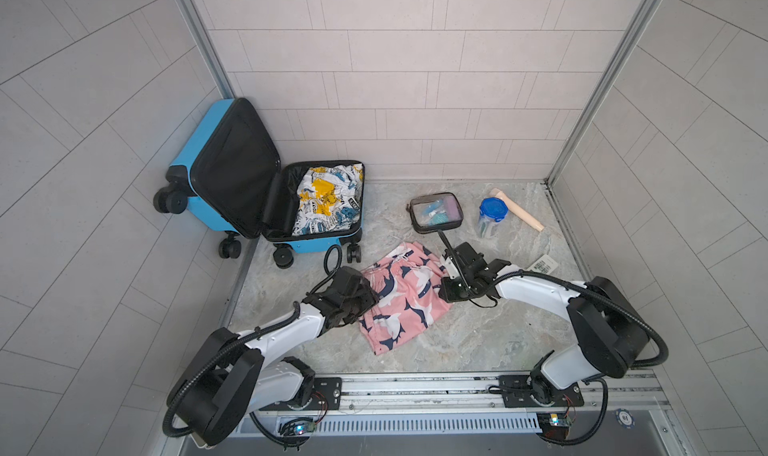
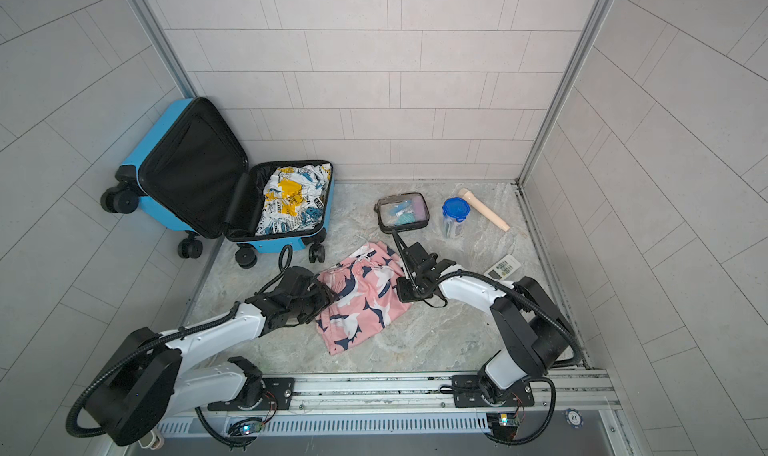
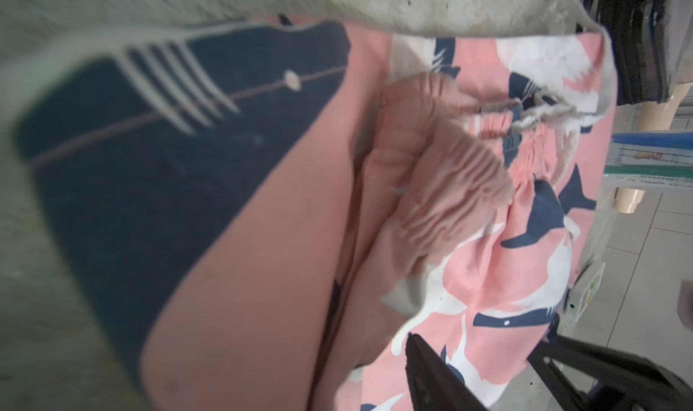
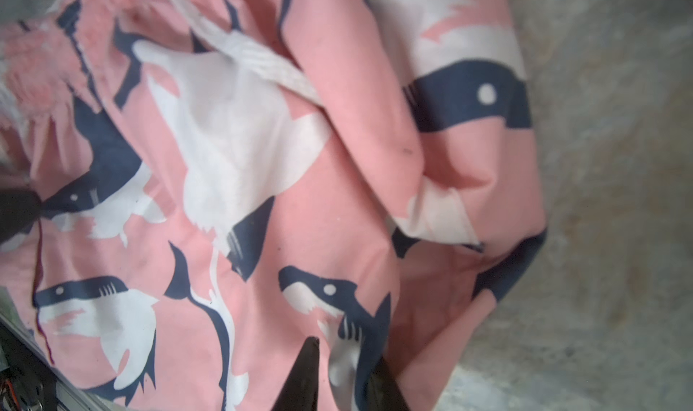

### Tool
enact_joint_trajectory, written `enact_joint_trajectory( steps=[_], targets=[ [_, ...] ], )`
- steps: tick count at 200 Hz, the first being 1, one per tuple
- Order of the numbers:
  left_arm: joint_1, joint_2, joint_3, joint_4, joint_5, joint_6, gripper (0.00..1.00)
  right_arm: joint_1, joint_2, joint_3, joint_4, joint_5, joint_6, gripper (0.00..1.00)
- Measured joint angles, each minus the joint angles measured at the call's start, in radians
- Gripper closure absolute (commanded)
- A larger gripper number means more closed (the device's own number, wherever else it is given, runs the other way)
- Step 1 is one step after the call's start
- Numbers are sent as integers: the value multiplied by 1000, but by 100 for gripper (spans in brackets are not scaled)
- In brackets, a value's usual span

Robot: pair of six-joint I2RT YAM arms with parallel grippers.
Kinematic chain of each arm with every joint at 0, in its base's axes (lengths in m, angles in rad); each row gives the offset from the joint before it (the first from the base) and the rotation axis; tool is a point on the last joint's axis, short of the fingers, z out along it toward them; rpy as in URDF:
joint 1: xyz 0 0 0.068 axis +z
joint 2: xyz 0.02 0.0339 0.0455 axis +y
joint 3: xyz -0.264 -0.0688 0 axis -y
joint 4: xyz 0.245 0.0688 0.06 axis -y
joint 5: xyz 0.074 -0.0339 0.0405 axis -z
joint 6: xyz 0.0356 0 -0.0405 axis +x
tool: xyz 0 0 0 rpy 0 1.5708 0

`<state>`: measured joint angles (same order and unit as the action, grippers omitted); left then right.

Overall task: Pack the luggage
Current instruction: 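Hold the shorts with the left gripper and regrasp their far edge with the right gripper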

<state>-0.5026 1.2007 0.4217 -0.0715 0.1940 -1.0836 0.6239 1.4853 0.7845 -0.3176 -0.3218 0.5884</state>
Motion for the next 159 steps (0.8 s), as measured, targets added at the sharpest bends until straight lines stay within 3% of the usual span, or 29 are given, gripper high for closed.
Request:
enact_joint_trajectory(
  steps=[13, 28, 44, 106, 159],
  targets=[
    [25, -3, 9, -20, 0, 17, 29, 46, -47, -38, 8, 17, 36, 55],
    [48, -8, 23, -50, 3, 39, 28, 77, -85, -67, 10, 27, 74, 32],
    [64, -13, 43, -95, 7, 66, 27, 78, -108, -73, -9, 55, 71, 22],
    [69, -73, 61, -237, 38, 156, 24, -49, -104, 42, -93, 67, -30, 17],
    [69, -114, -6, -188, 91, 153, 22, -132, 49, 111, -81, -14, -116, 17]
  ],
)
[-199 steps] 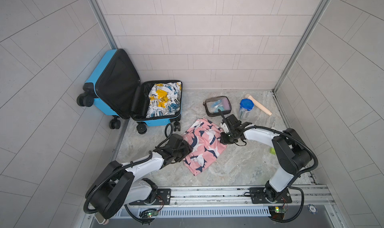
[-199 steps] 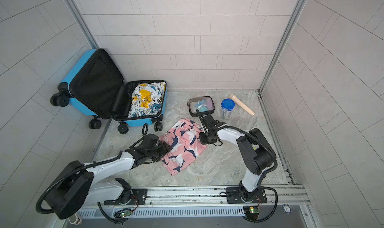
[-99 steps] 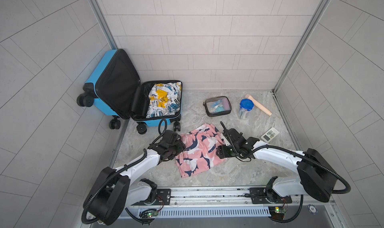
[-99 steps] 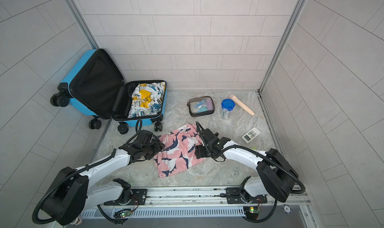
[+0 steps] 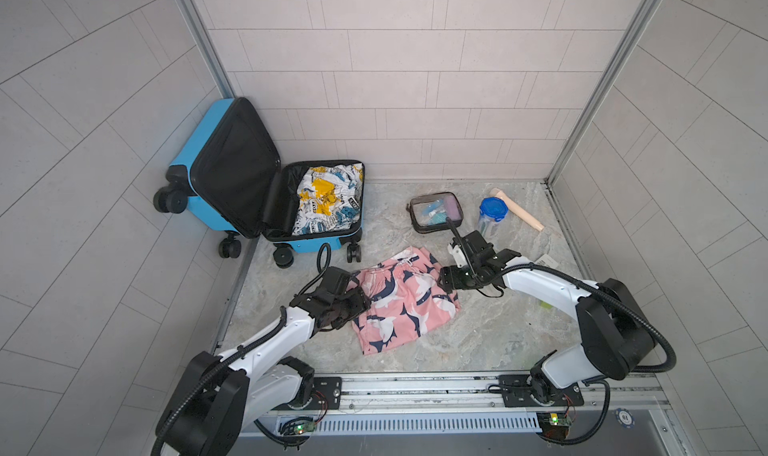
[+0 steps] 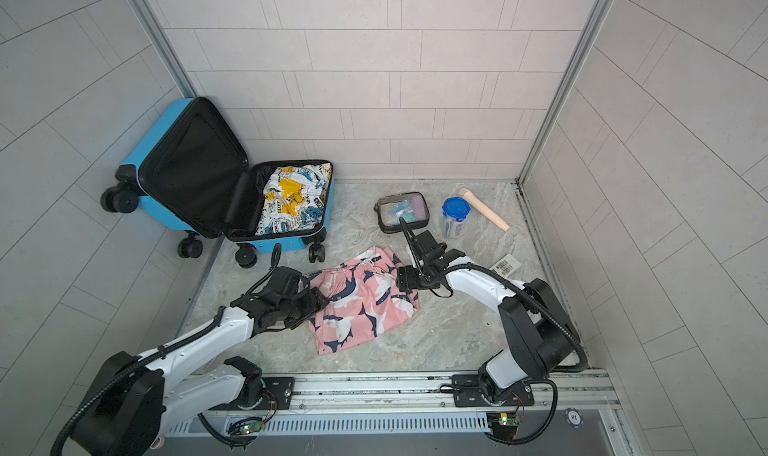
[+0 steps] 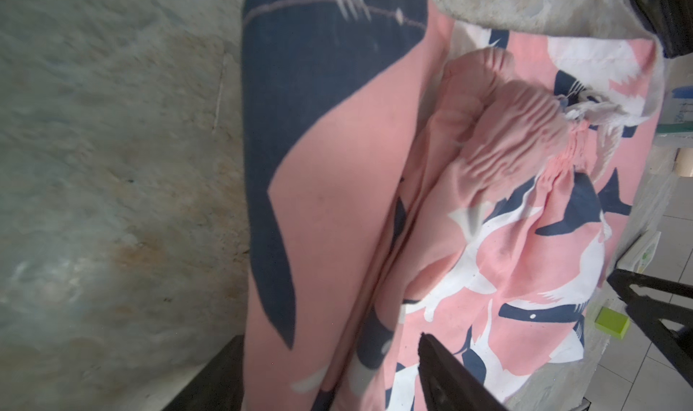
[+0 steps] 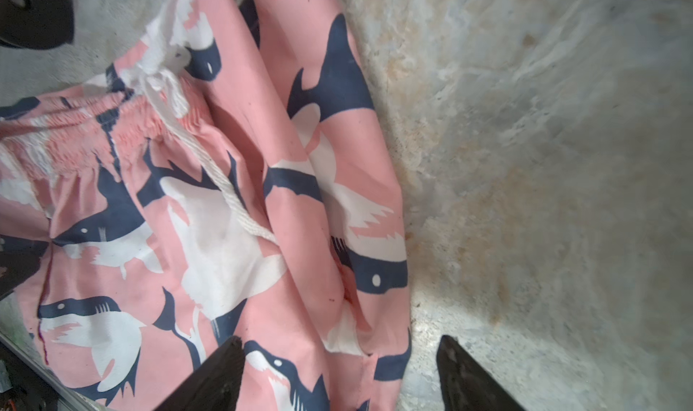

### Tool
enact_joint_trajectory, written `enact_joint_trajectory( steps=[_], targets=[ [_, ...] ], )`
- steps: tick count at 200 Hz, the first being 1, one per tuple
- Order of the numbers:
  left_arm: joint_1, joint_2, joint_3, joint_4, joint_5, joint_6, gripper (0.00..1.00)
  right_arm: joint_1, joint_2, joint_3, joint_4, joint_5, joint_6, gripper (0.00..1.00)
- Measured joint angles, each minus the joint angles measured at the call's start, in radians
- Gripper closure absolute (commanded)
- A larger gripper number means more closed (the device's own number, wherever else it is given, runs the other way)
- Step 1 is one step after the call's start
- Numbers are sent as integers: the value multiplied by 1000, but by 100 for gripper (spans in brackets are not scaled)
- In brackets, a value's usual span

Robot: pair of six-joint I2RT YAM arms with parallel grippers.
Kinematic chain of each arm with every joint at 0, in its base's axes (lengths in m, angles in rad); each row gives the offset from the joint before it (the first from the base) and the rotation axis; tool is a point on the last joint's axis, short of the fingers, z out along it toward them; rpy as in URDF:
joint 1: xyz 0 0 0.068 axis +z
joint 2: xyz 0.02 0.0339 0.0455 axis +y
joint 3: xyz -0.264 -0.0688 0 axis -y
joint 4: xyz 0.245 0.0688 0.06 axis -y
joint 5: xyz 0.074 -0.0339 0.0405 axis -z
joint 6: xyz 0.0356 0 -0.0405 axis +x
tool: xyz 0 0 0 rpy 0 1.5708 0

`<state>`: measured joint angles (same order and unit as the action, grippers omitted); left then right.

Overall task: Pack the luggage
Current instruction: 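Hold the shorts with the left gripper and regrasp their far edge with the right gripper, then lift the pink shorts with both grippers toward the open suitcase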

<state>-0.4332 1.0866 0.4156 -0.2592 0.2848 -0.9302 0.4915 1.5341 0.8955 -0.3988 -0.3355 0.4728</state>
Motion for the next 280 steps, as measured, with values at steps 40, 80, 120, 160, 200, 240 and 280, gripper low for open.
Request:
enact_joint_trajectory(
  steps=[40, 80, 120, 160, 200, 240, 280],
  targets=[
    [0, 49, -5, 80, 33, -9, 24, 0, 89, 9, 39, -50, -12, 18],
    [0, 102, -5, 159, 53, -11, 33, 1, 124, 19, 84, -73, -1, 27],
    [0, 138, -5, 187, 59, -6, 61, 34, 162, 44, 105, -78, 20, 55],
    [0, 135, 10, 147, 63, 14, 98, 98, 174, 105, 96, -64, 47, 93],
    [1, 111, 222, -79, 11, 110, 100, 159, 174, 244, 45, -31, 77, 100],
    [10, 79, 462, -267, -84, 224, 100, 200, 174, 411, 8, -24, 106, 100],
    [68, 77, 654, -416, -171, 328, 100, 201, 187, 620, -29, -46, 129, 100]
  ],
)
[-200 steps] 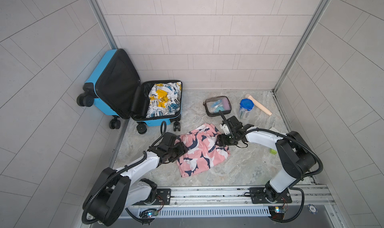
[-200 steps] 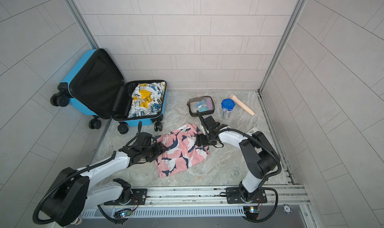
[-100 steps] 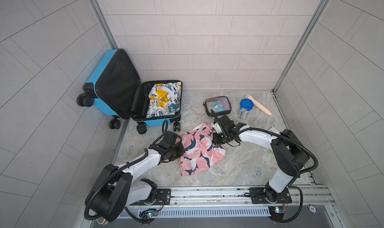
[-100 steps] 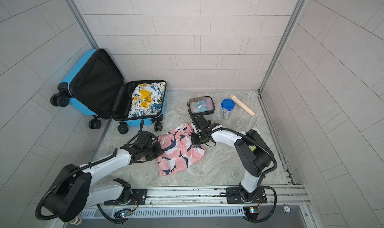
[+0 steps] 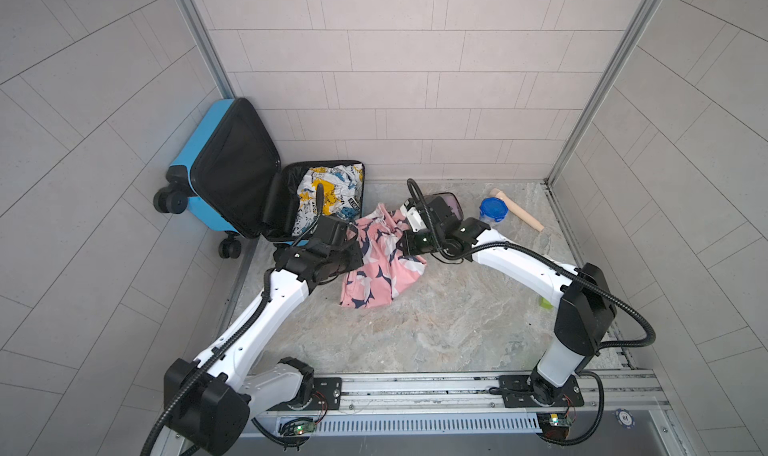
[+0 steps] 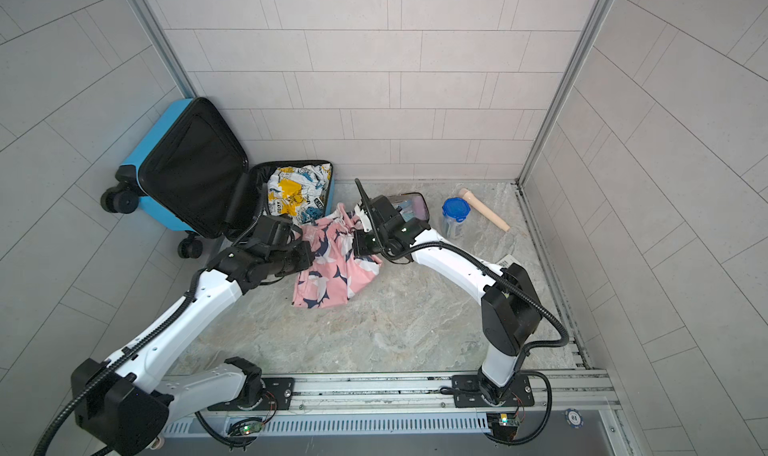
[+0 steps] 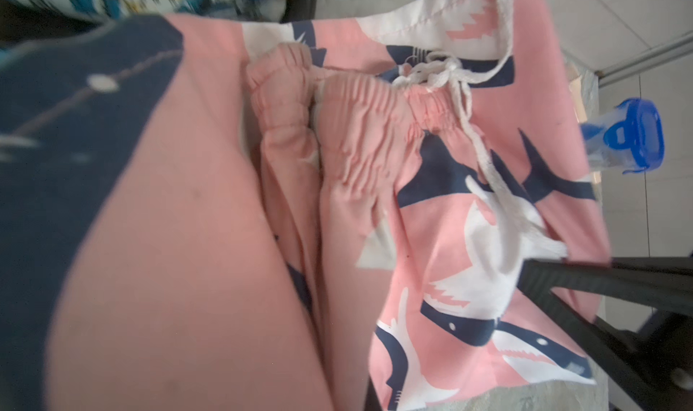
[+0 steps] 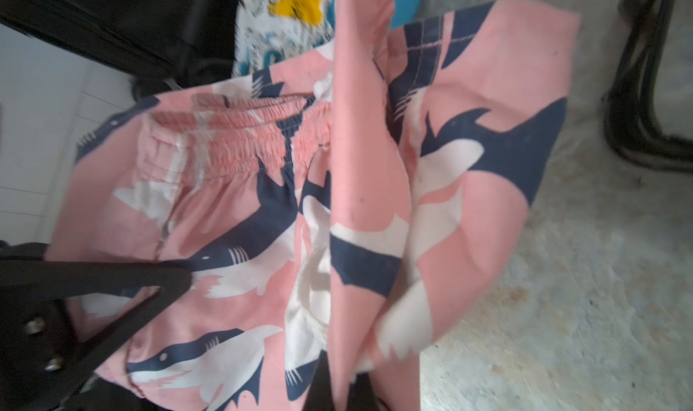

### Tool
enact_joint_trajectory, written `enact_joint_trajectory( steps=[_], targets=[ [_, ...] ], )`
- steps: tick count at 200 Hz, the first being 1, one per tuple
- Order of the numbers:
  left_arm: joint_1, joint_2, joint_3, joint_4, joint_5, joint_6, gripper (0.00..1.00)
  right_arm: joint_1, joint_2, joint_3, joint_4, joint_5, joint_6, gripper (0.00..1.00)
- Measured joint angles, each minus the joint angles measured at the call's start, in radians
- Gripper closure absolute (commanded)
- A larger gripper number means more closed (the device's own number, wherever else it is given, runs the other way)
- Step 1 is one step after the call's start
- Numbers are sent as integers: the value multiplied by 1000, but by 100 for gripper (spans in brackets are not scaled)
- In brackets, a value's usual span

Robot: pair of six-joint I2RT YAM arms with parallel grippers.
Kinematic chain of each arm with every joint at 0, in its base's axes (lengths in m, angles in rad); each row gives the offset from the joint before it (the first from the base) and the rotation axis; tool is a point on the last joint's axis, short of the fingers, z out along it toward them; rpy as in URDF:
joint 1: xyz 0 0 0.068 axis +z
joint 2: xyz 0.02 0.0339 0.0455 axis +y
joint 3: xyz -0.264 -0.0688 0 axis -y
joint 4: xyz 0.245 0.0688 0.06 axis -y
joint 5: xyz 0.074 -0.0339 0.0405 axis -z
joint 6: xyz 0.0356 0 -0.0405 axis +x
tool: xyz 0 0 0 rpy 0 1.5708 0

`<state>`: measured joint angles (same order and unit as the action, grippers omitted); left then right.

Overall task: Pack the luggage
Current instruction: 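Lift the pink shorts with both grippers toward the open suitcase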

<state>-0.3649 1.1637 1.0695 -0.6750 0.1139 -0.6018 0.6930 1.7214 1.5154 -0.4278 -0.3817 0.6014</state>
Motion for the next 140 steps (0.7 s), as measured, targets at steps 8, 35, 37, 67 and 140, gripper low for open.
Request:
enact_joint_trajectory(
  steps=[8, 35, 37, 67, 140],
  targets=[
    [20, 10, 43, -18, -12, 19, 100, 0, 13, 50, 0, -6, 5, 100],
    [95, 83, 208, -64, -43, 85, 100, 2, 102, 230, 7, -38, 29, 100],
    [101, 90, 221, -67, -45, 90, 100, 2, 110, 243, 10, -40, 29, 100],
    [192, 197, 383, -91, -63, 148, 100, 9, 288, 507, -5, -71, 43, 100],
    [389, 373, 559, -64, -82, 208, 100, 12, 784, 1181, 21, -137, 115, 100]
  ],
)
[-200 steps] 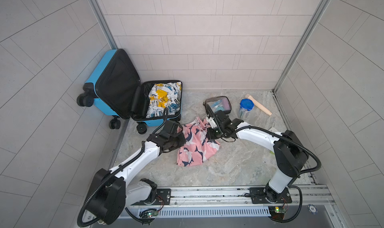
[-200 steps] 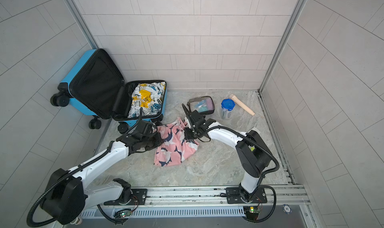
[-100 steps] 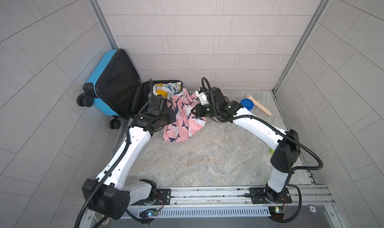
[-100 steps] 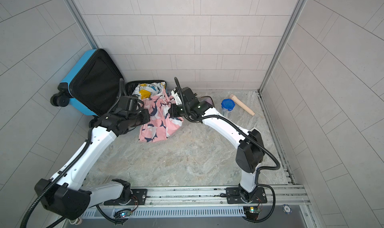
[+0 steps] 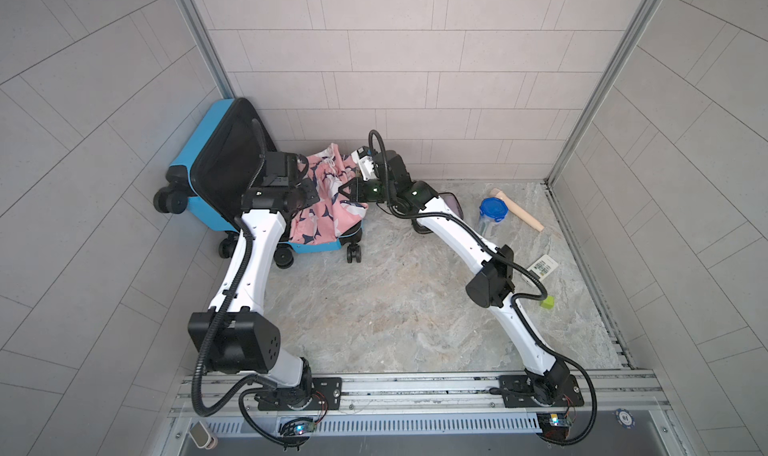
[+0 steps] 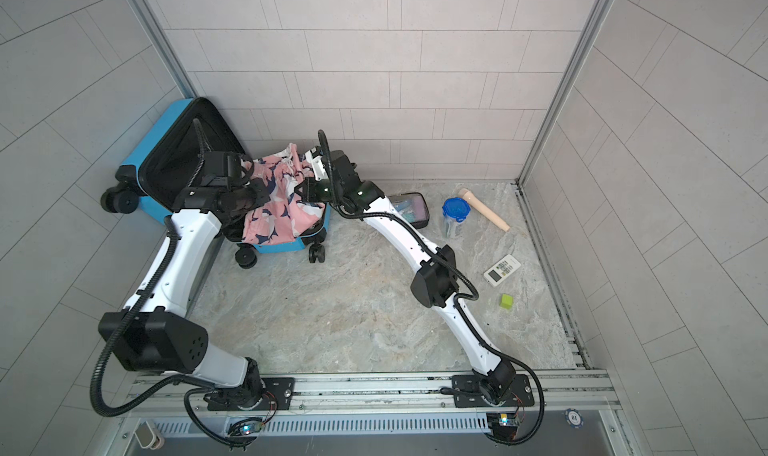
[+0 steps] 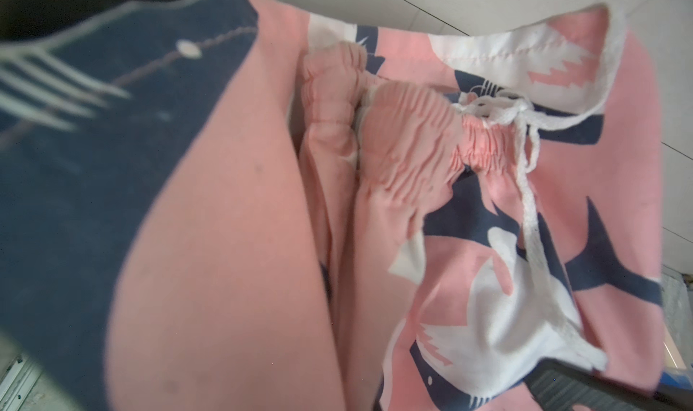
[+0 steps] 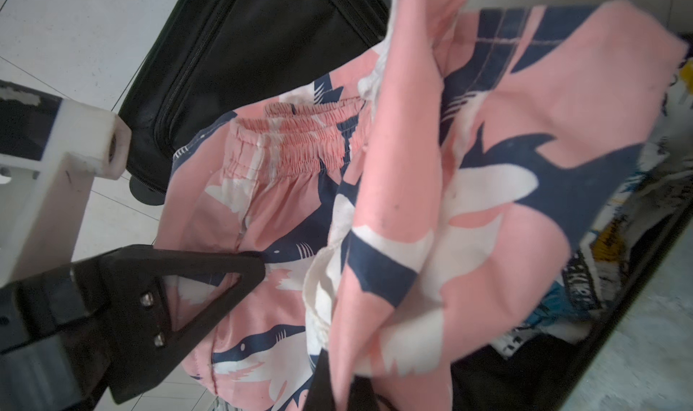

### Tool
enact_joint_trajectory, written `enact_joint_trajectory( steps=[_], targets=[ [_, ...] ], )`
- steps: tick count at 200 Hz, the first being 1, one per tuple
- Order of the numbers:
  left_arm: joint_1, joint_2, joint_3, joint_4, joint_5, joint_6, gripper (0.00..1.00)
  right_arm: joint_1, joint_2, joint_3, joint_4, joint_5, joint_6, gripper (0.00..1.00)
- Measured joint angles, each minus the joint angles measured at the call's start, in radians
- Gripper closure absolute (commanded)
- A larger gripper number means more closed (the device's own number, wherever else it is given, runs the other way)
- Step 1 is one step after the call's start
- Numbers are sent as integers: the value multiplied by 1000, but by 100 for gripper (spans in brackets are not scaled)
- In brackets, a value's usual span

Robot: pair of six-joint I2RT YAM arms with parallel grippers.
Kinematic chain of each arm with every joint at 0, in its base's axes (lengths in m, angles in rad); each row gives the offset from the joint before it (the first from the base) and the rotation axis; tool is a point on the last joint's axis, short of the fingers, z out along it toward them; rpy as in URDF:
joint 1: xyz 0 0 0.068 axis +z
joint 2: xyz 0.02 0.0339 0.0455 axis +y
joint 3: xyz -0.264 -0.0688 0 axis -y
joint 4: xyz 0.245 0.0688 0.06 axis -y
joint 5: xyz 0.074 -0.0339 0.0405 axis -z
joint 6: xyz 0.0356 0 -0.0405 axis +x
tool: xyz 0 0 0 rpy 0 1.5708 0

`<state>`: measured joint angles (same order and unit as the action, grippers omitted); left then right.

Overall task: Pack the luggage
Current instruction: 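Lift the pink shorts with both grippers toward the open suitcase, then lower the shorts into the suitcase and open both grippers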

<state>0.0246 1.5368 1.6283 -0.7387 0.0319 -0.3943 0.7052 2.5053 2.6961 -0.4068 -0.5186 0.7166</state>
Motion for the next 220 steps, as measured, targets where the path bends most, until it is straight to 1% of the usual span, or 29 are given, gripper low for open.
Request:
enact_joint_trajectory(
  steps=[50, 112, 158, 220],
  targets=[
    [70, 100, 23, 50, 11, 6, 100, 0, 116, 8, 193, 14, 64, 100],
    [98, 178, 63, 108, 36, 7, 100, -4, 137, 8, 343, 72, 71, 100],
    [111, 272, 133, 165, 59, 6, 100, -23, 179, 23, 415, 126, 79, 100],
    [134, 424, 141, 192, 84, 6, 100, -49, 295, 47, 441, 167, 93, 100]
  ],
)
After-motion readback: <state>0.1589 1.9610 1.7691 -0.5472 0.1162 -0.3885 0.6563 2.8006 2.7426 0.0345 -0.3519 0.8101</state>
